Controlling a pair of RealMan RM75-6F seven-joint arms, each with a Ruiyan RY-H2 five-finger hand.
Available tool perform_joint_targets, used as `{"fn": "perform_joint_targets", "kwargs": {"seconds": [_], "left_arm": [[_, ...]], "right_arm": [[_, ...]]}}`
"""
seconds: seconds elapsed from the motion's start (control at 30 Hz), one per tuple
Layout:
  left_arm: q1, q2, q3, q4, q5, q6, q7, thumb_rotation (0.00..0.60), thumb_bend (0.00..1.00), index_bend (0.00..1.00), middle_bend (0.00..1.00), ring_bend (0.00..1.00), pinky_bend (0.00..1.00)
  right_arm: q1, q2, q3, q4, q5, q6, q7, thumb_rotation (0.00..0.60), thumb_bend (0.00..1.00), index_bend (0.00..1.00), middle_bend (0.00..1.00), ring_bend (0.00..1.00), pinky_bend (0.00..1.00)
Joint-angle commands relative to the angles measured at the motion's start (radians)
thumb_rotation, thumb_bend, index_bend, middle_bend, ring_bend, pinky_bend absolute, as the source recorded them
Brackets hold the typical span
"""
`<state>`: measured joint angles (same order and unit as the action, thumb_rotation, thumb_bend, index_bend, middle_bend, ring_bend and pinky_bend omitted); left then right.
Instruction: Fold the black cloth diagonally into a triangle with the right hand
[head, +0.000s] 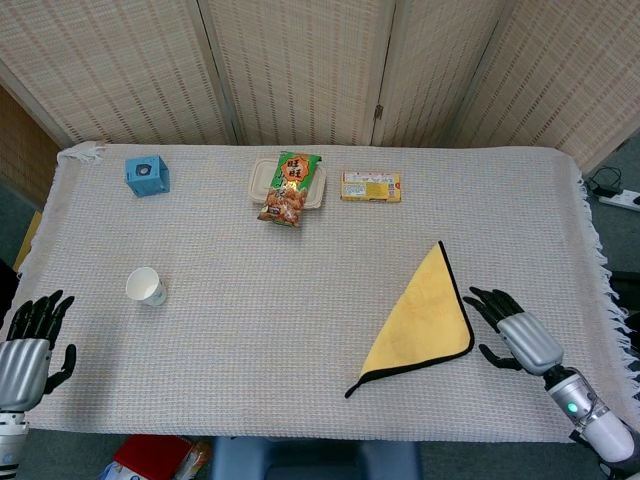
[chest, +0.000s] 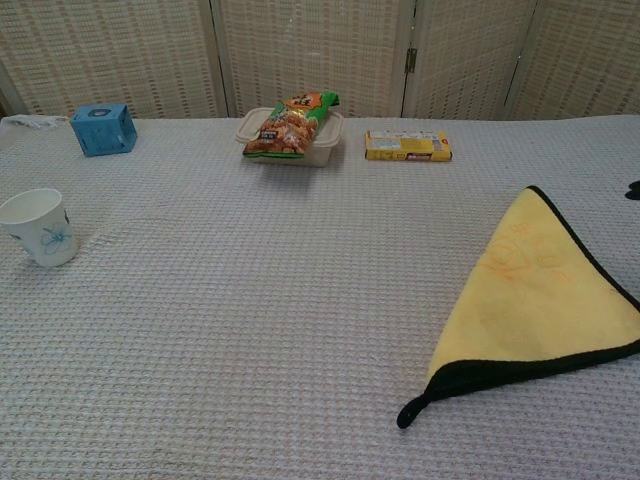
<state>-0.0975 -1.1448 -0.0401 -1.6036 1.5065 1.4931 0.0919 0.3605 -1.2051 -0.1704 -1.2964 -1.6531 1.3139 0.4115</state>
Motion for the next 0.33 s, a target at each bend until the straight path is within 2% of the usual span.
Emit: {"fn": "perform_joint_targets", "kwargs": {"seconds": [0.03,0.13,0.2,0.33], "left_arm": [[-0.001,-0.001,0.006,-0.008,0.005,-0.005,0.011,0.6,0.63,0.0,0.06,0.0,0.0],[-0.002,-0.001,0.016,-0.021,0.016,-0.01,0.024,0.6,0.63,0.0,0.06,0.0,0.0],[-0.001,0.0,0.026,-0.031,0.031,-0.01,0.033,0.6,0.63,0.0,0.06,0.0,0.0],[0.001,0.0,0.044,-0.043,0.058,-0.011,0.043,0.6,0.63,0.0,0.06,0.0,0.0]], "right_arm": [[-0.108,0.192,-0.004,-0.285,0.09,0.091,-0.225,0.6,0.5,0.0,0.0,0.0,0.0],[-0.192,0.233,0.0,-0.434,0.153,0.182,-0.428,0.6,0.5,0.0,0.0,0.0,0.0],[-0.244,0.233,0.0,-0.49,0.166,0.243,-0.508,0.6,0.5,0.0,0.0,0.0,0.0],[-0.276,0.241,0.0,-0.522,0.143,0.269,-0.569,0.6,0.5,0.0,0.0,0.0,0.0]]}}
